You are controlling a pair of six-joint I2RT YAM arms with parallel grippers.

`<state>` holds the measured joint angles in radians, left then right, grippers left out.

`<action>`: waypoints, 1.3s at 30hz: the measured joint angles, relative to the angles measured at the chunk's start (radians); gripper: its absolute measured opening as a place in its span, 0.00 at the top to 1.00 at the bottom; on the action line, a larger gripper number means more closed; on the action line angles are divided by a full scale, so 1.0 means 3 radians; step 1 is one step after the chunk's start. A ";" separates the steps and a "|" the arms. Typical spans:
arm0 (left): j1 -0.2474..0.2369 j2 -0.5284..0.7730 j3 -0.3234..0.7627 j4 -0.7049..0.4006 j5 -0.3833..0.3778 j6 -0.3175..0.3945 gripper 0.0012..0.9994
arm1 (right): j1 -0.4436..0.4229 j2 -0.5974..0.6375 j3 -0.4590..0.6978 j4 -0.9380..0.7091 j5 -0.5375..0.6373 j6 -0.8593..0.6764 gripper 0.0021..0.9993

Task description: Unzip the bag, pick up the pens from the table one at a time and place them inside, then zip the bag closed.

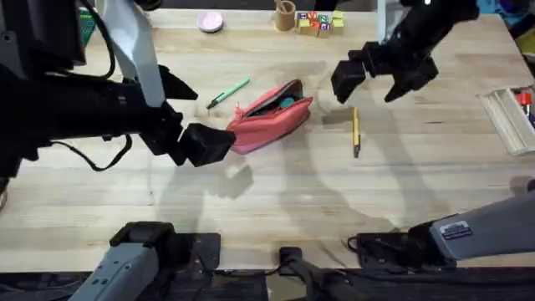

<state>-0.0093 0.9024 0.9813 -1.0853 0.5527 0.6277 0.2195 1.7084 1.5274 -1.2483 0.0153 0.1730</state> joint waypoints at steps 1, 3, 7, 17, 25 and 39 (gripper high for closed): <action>0.0000 0.0000 0.0000 0.0000 0.0000 0.0000 0.00 | -0.0011 -0.0015 -0.0040 0.0012 -0.0001 0.0014 0.00; 0.0000 0.0000 0.0000 0.0001 0.0000 0.0000 0.00 | -0.0048 -0.0038 -0.0109 0.0034 0.0000 0.0093 0.00; 0.0000 0.0000 0.0000 0.0001 0.0000 0.0000 0.00 | -0.0066 -0.0038 -0.0115 0.0097 0.0003 0.0276 0.00; 0.0000 0.0000 0.0000 -0.0001 0.0001 0.0000 0.00 | -0.0066 -0.0038 -0.0115 0.0175 0.0277 0.0947 0.00; 0.0000 0.0000 0.0000 -0.0001 0.0000 0.0000 0.00 | -0.0066 -0.0048 -0.0249 0.0262 0.0325 0.1109 0.00; 0.0000 0.0000 0.0000 0.0001 0.0001 0.0000 0.00 | -0.0066 -0.0047 -0.1070 0.1148 0.0325 0.1196 0.00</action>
<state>-0.0093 0.9024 0.9813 -1.0851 0.5529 0.6277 0.1997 1.6943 1.2065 -0.9038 0.1127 0.5319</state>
